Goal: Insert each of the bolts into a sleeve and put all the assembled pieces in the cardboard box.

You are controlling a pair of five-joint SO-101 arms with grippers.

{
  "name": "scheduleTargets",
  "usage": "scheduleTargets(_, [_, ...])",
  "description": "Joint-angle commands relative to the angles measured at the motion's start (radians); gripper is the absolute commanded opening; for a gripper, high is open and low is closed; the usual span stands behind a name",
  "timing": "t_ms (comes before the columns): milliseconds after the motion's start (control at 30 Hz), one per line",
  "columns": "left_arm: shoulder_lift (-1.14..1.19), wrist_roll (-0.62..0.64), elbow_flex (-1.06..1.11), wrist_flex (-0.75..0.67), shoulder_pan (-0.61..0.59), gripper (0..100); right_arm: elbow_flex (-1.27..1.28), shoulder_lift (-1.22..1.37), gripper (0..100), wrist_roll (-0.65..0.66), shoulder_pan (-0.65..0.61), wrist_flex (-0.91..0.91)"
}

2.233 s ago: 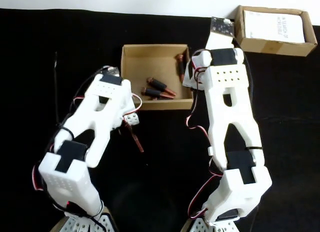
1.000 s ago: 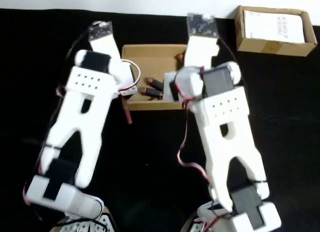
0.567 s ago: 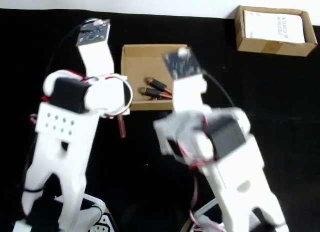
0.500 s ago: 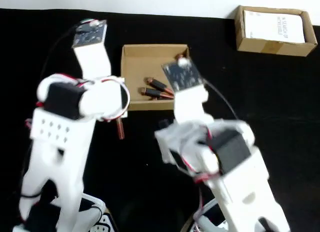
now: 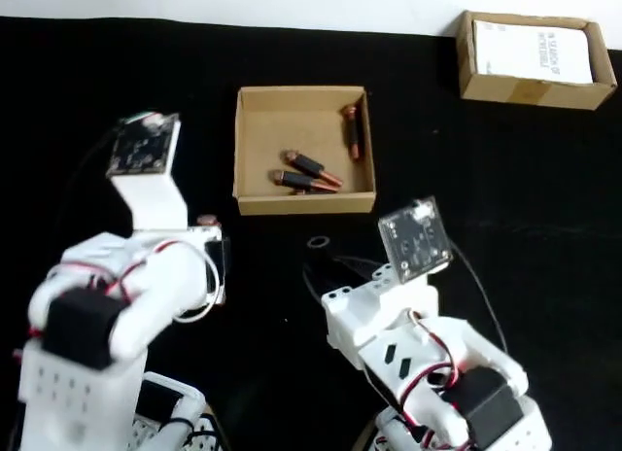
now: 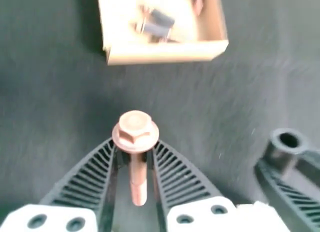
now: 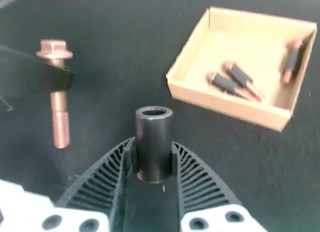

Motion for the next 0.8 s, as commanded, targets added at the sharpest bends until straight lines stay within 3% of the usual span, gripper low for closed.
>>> scheduleTargets(0, [-0.117,-0.006,0.094,-0.180,0.013,1,0.073,-0.073,0.8,0.008,-0.008,-0.108])
scheduleTargets(333, [-0.254,-0.005,0.297,-0.598,0.018,1,0.263,-0.202,0.8,0.009,-0.007,-0.280])
scheduleTargets(567, [-0.254,-0.011,0.278,-0.626,0.173,1,0.400,-0.260,0.8,0.009,-0.005,-0.328])
scheduleTargets(767, [-0.245,-0.006,0.321,-0.671,0.194,1,0.526,-0.338,0.8,0.089,-0.007,-0.437])
